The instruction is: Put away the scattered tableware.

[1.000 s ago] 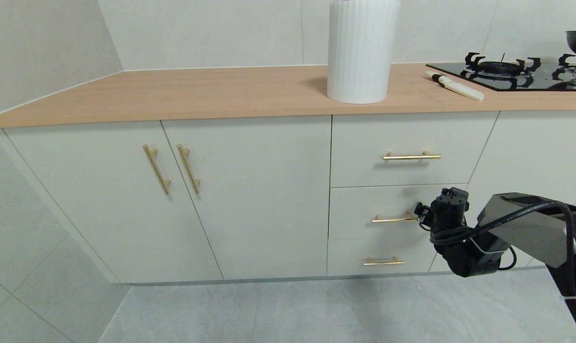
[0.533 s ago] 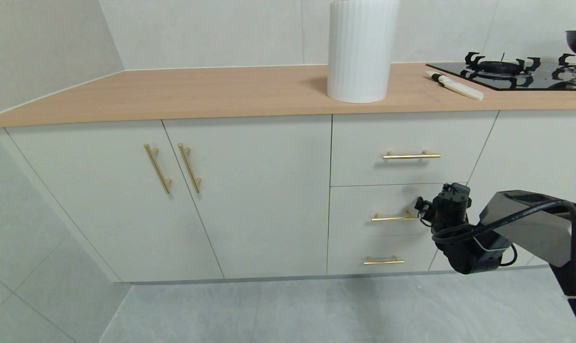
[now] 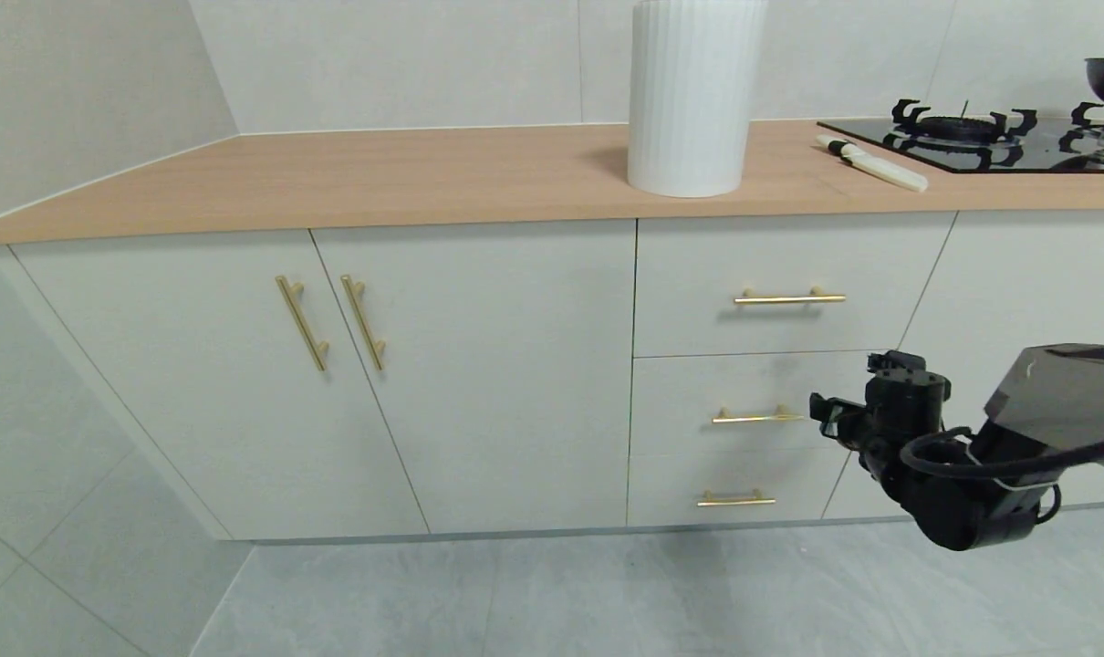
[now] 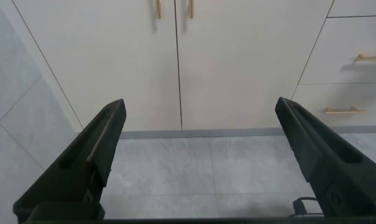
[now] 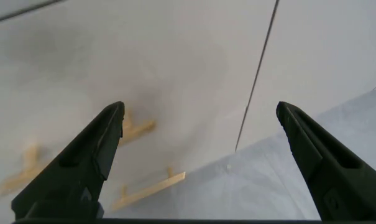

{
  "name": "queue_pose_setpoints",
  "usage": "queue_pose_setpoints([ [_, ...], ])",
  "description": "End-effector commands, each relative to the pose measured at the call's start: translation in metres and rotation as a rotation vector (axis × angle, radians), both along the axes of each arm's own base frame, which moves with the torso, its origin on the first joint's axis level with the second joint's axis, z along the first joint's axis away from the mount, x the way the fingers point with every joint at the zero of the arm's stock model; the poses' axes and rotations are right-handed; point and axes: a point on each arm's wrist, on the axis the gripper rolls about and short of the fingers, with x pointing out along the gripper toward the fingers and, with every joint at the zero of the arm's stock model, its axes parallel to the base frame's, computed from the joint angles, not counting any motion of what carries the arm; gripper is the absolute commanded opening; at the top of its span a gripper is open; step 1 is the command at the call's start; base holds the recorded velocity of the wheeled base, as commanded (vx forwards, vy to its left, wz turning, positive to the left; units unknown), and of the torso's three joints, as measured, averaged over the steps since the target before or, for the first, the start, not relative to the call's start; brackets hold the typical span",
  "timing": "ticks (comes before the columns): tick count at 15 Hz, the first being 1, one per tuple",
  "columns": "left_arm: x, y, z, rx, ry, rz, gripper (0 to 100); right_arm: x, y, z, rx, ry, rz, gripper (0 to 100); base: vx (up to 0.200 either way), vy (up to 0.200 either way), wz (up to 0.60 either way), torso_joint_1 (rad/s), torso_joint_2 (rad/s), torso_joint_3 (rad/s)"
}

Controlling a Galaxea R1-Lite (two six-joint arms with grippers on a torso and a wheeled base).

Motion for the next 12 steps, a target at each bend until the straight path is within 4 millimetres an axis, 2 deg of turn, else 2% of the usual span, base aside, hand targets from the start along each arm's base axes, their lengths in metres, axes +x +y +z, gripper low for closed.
queue_pose_setpoints([
  [1, 0.000, 0.000, 0.000, 0.000, -0.001, 0.000, 100, -0.062, 0.005, 0.062, -0.040, -0.051, 0.079, 100, 0.000, 0.000, 0.00, 0.000, 0.00, 0.000],
  [3, 0.000, 0.000, 0.000, 0.000, -0.001, 0.000, 100, -0.111, 0.006, 0.091, -0.082, -0.084, 0.120, 100, 0.000, 0.000, 0.00, 0.000, 0.00, 0.000],
  [6, 0.000, 0.000, 0.000, 0.000, -0.001, 0.000, 100, -0.187, -0.009, 0.112, -0.158, -0.124, 0.132, 100, 0.000, 0.000, 0.00, 0.000, 0.00, 0.000],
  [10, 0.000, 0.000, 0.000, 0.000, -0.001, 0.000, 100, -0.280, -0.036, 0.130, -0.249, -0.258, -0.005, 100, 0.000, 0.000, 0.00, 0.000, 0.00, 0.000],
  [11, 0.000, 0.000, 0.000, 0.000, -0.001, 0.000, 100, -0.293, -0.039, 0.132, -0.267, -0.273, -0.011, 100, 0.000, 0.000, 0.00, 0.000, 0.00, 0.000],
  [12, 0.000, 0.000, 0.000, 0.000, -0.001, 0.000, 100, -0.323, -0.045, 0.135, -0.308, -0.294, -0.020, 100, 0.000, 0.000, 0.00, 0.000, 0.00, 0.000],
])
